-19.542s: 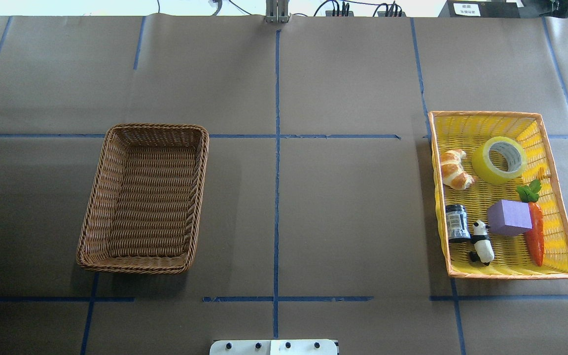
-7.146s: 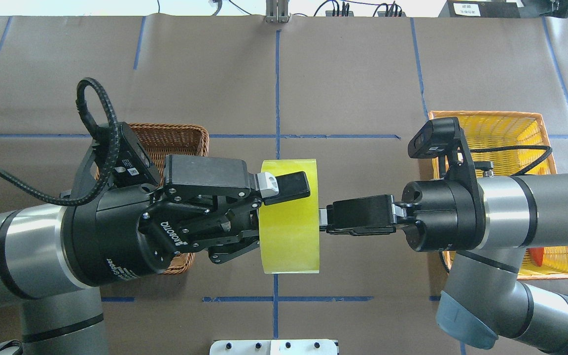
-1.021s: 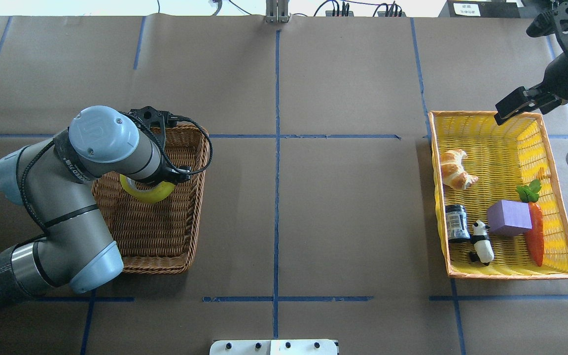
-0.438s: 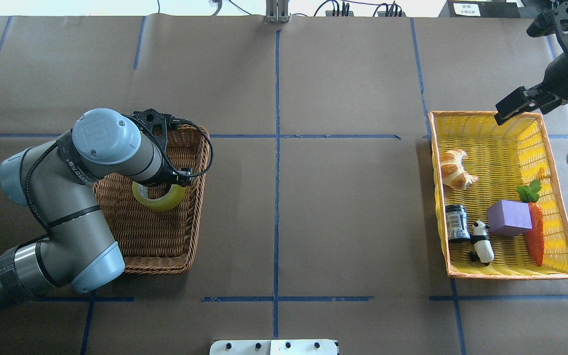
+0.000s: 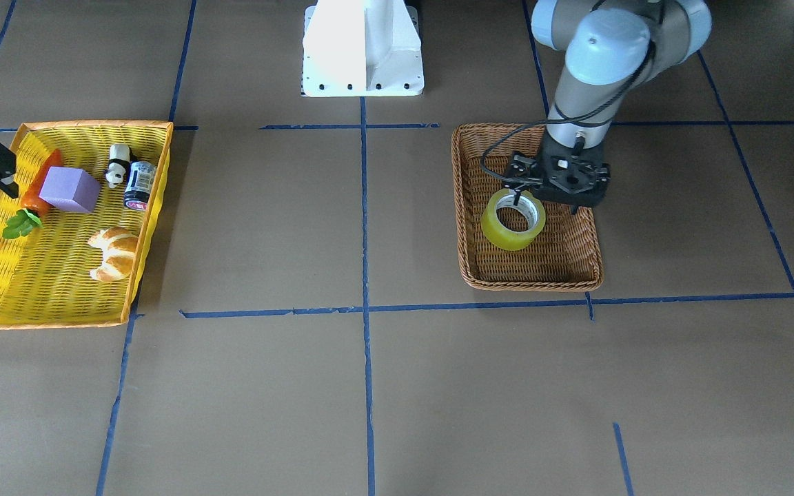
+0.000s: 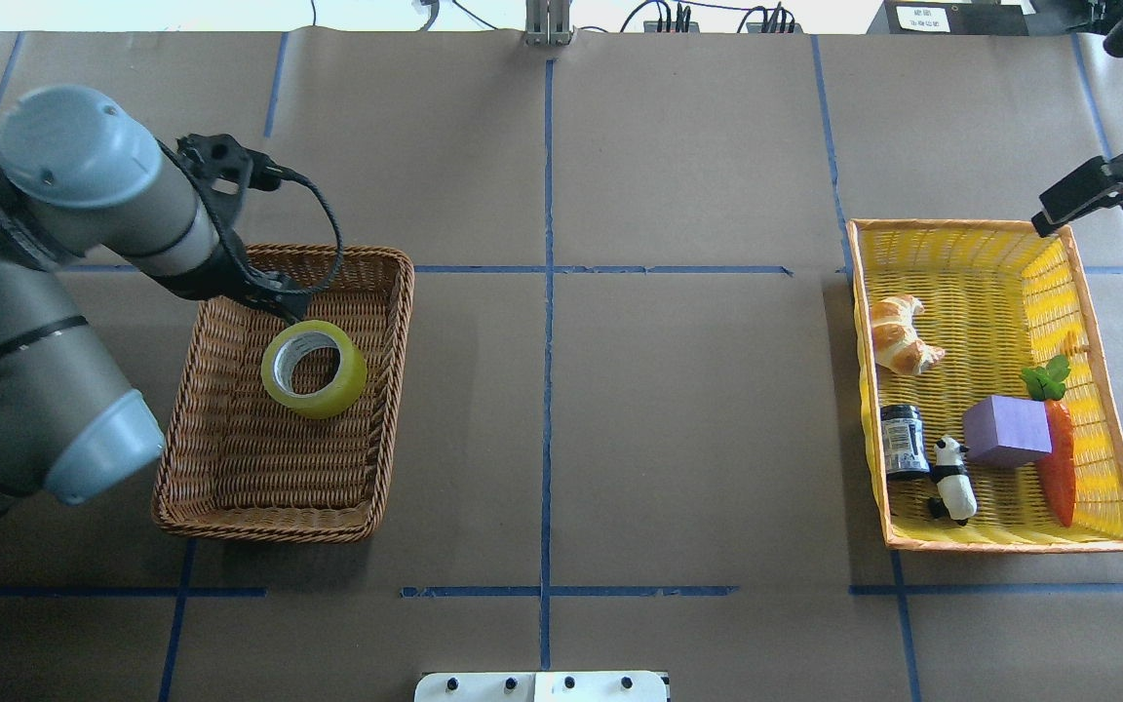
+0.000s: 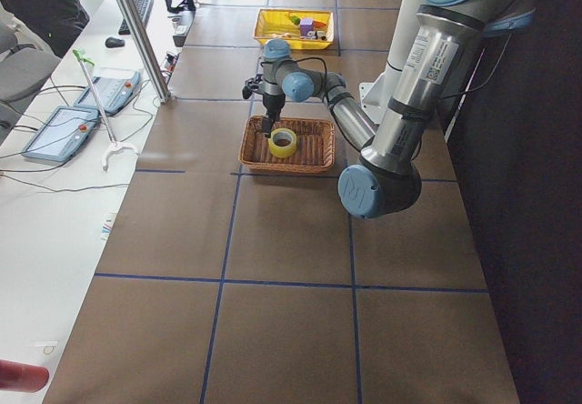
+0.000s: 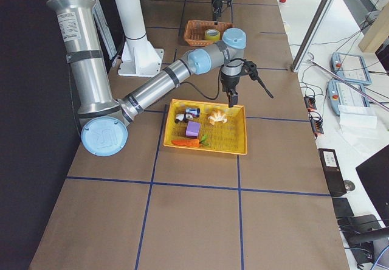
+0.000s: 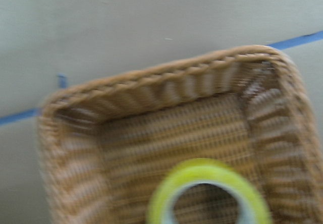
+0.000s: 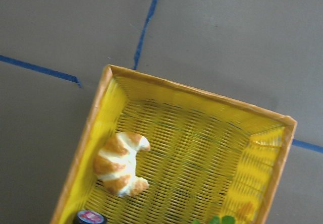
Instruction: Move tape to another basket
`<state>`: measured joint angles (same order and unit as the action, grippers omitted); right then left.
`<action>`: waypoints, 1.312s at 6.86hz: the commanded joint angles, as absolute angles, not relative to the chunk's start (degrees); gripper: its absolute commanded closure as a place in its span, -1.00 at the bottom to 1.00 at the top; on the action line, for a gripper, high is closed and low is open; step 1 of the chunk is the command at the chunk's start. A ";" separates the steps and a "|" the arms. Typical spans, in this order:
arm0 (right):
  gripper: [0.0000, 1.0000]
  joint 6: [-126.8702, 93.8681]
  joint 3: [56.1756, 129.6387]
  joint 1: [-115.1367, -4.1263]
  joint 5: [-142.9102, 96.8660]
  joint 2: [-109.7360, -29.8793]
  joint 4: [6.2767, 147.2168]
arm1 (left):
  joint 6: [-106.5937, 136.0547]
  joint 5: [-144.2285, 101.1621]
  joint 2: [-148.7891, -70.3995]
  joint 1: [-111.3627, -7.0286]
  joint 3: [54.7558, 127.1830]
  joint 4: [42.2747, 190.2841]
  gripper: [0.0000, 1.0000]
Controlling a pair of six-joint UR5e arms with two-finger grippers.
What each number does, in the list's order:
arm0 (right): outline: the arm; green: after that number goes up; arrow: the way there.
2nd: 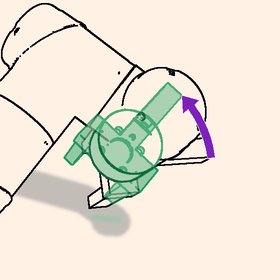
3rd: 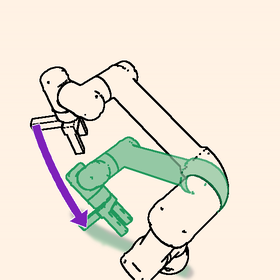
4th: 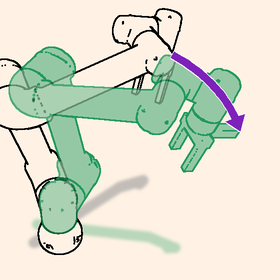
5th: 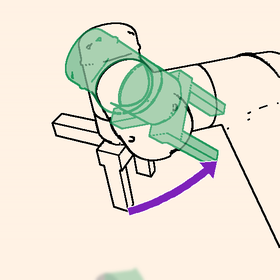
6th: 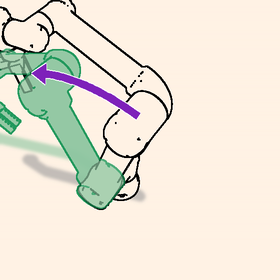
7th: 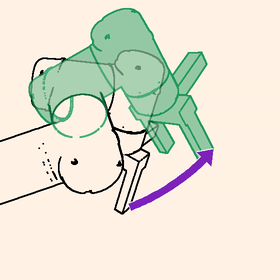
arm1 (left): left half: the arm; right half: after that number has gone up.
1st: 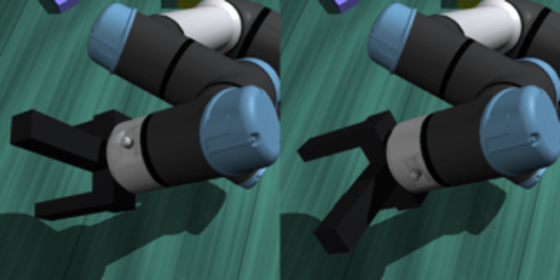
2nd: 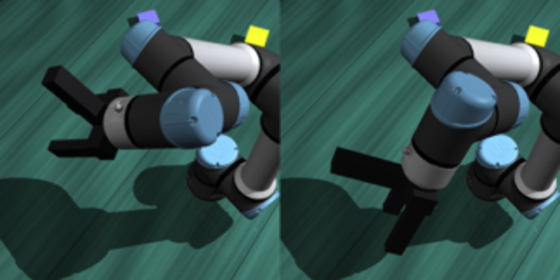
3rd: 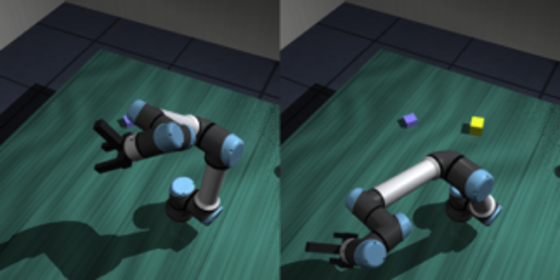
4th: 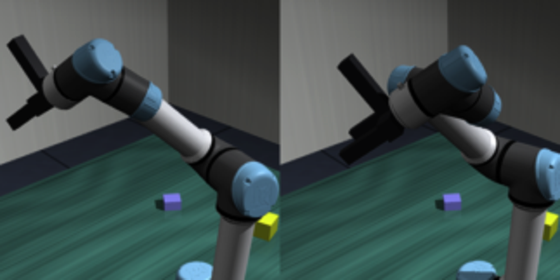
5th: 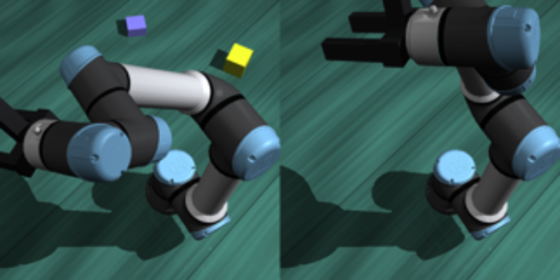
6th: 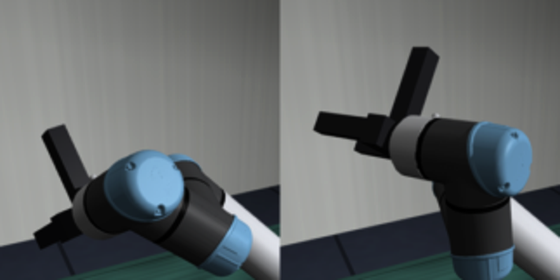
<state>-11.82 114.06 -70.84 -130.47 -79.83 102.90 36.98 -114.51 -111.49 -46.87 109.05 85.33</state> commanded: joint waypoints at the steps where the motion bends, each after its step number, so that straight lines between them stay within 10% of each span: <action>1: -1.00 6.23 109.98 -80.20 -132.01 -85.32 103.45 | 17.40 -121.35 -104.79 -61.46 107.94 84.46 -1.00; 9: -1.00 19.07 100.19 -92.46 -132.45 -94.57 103.10 | -6.77 -133.07 -83.40 -88.68 96.25 87.71 -1.00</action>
